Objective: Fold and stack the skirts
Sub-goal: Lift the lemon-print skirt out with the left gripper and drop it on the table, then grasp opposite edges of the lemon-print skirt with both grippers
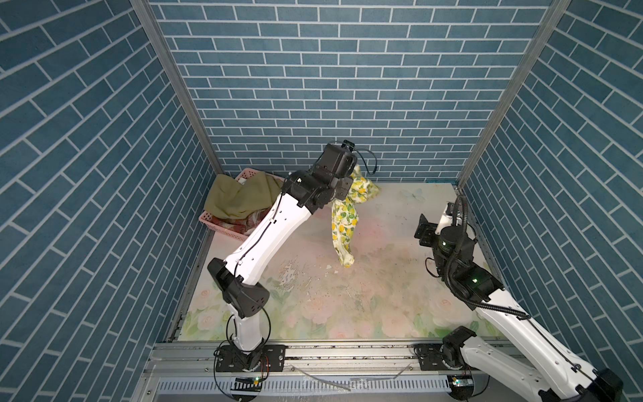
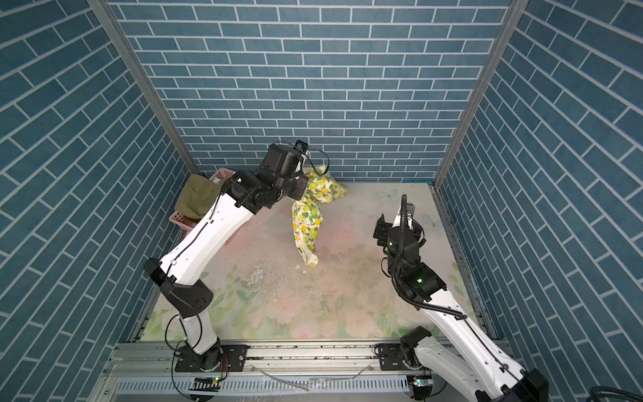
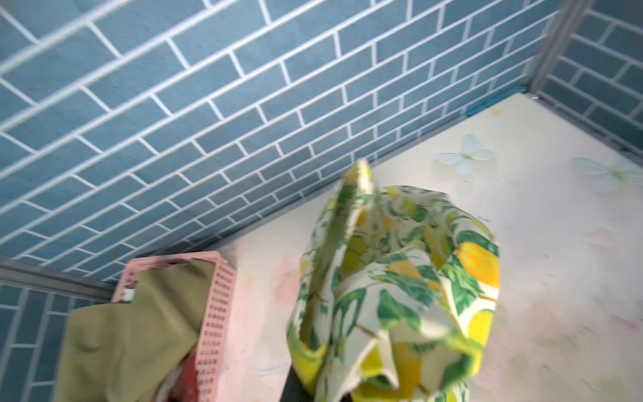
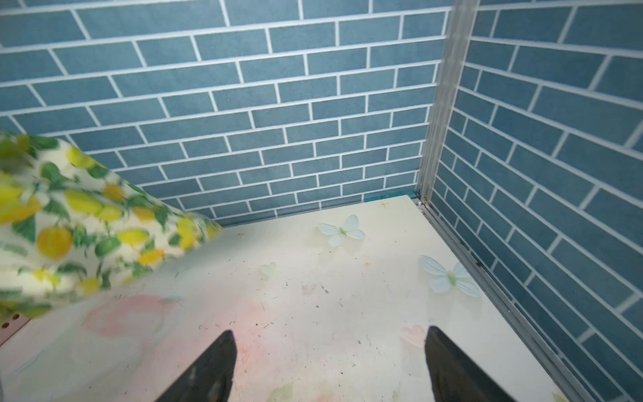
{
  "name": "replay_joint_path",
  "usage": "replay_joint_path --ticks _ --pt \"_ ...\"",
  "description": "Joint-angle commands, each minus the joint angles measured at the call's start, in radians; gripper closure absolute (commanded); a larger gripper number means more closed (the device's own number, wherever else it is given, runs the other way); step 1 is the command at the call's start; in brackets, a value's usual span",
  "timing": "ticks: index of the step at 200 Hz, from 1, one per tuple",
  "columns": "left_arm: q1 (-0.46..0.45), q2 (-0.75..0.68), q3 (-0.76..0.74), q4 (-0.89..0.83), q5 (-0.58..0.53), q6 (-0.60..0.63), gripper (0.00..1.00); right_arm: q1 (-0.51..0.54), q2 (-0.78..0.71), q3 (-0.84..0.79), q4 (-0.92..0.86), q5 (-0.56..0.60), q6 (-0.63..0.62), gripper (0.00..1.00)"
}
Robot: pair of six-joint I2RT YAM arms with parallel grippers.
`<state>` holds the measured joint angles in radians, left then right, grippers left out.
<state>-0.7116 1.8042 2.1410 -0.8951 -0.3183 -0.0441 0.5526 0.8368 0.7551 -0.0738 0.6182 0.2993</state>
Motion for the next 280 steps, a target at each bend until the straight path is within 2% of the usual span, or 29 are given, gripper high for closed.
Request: replay_joint_path --ticks 1,9,19,28,45,93,141,185,220,253,280 --pt "0.038 -0.043 -0.157 0.121 0.092 -0.085 0.95 -0.026 -0.033 0.035 -0.098 0.001 0.058 0.16" --pt "0.063 -0.033 -0.197 0.136 0.132 -0.108 0.83 -0.032 -0.034 0.036 -0.110 -0.014 0.057 0.16" --pt "0.108 -0.016 -0.246 0.158 0.213 -0.144 0.50 -0.038 -0.024 0.043 -0.129 -0.038 0.052 0.15" --pt "0.147 -0.007 -0.289 0.179 0.254 -0.176 0.30 -0.043 -0.003 0.055 -0.146 -0.069 0.041 0.15" --pt "0.185 -0.027 -0.383 0.227 0.265 -0.196 0.12 -0.045 0.051 0.082 -0.173 -0.149 0.018 0.15" --pt "0.216 -0.148 -0.630 0.284 0.284 -0.192 0.10 -0.045 0.280 0.125 -0.222 -0.396 0.035 0.16" --pt "0.211 -0.259 -0.904 0.377 0.311 -0.273 0.11 -0.043 0.430 0.115 -0.250 -0.489 0.086 0.17" --pt "0.174 -0.289 -1.064 0.422 0.318 -0.337 0.12 -0.043 0.446 0.038 -0.317 -0.459 0.215 0.17" --pt "0.167 -0.306 -1.177 0.456 0.302 -0.366 0.13 -0.043 0.427 -0.065 -0.310 -0.493 0.318 0.18" --pt "0.167 -0.306 -1.222 0.459 0.287 -0.378 0.14 -0.043 0.407 -0.113 -0.282 -0.521 0.366 0.19" --pt "0.168 -0.282 -1.233 0.450 0.267 -0.379 0.14 -0.043 0.448 -0.121 -0.252 -0.557 0.382 0.19"
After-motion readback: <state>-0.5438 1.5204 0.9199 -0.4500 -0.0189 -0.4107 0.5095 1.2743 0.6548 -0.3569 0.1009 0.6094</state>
